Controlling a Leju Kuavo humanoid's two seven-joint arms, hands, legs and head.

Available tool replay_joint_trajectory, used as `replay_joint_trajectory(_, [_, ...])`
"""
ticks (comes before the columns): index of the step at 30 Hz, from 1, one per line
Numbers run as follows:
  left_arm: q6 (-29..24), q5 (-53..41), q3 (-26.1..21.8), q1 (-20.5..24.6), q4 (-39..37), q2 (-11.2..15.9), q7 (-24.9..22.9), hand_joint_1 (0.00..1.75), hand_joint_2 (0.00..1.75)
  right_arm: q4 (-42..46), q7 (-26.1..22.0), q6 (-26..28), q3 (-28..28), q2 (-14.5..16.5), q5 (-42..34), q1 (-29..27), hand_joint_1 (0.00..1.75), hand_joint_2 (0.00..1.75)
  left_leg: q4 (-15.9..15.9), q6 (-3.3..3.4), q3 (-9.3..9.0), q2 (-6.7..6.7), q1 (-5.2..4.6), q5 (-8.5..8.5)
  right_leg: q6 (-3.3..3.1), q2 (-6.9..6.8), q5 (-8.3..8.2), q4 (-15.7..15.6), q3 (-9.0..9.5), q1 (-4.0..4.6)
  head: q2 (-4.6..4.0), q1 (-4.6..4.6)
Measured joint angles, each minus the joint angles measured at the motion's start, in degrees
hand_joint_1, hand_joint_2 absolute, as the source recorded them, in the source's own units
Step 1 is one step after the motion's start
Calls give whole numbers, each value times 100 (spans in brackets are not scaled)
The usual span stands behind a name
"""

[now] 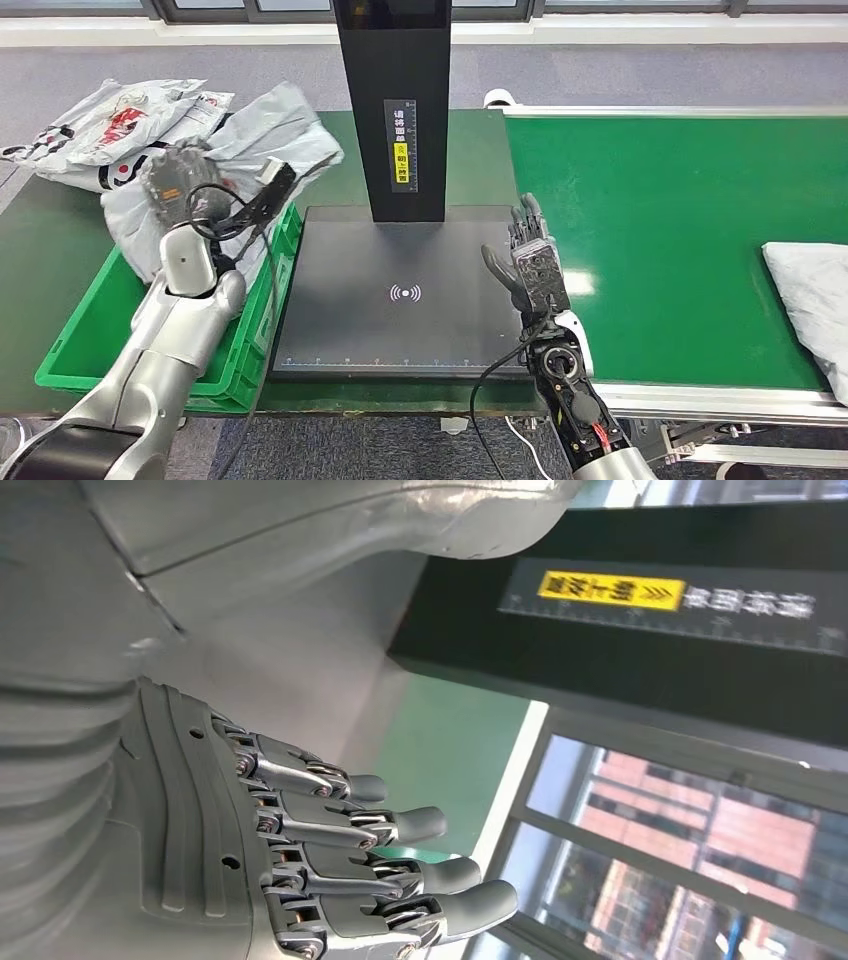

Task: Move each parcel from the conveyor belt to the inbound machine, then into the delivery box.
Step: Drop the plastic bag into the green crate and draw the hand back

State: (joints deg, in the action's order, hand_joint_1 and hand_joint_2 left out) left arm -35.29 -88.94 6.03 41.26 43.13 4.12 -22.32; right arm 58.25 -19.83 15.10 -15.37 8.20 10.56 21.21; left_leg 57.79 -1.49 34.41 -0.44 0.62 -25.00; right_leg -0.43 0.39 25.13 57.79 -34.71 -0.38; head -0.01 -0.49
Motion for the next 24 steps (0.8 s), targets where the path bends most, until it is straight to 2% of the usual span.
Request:
replay_joint_trajectory(4, [878,-44,-516,-251,-342,353,-401,175,175,-138,68,-118,0,1,78,53,0,175,-3,-3,2,1,1,1,-3,5,1,2,-4,5,0,0])
replay_joint_trajectory(6, [1150,-63,-701,-381,-481,485,-482,175,175,-175,92,-152,0,2,103,74,0,175,-2,-3,4,-1,1,1,-3,4,1,2,-8,5,0,-1])
replay_joint_trajectory(12, [1247,-96,-972,-496,-726,651,-527,175,175,-241,97,-166,0,7,132,84,0,175,-2,-2,11,-8,0,1,-2,-1,1,1,-9,2,-1,-1])
replay_joint_trajectory(21, [1269,-97,-1062,-496,-875,697,-541,175,175,-272,98,-168,0,9,144,86,0,175,-1,-4,9,-7,1,2,-4,-1,0,1,-9,1,-1,-1])
replay_joint_trajectory(24, [1456,-96,-1098,-498,-911,699,-529,175,175,-273,106,-170,0,9,162,85,0,175,-1,-4,9,-6,2,3,-4,0,0,2,-10,3,-1,-1])
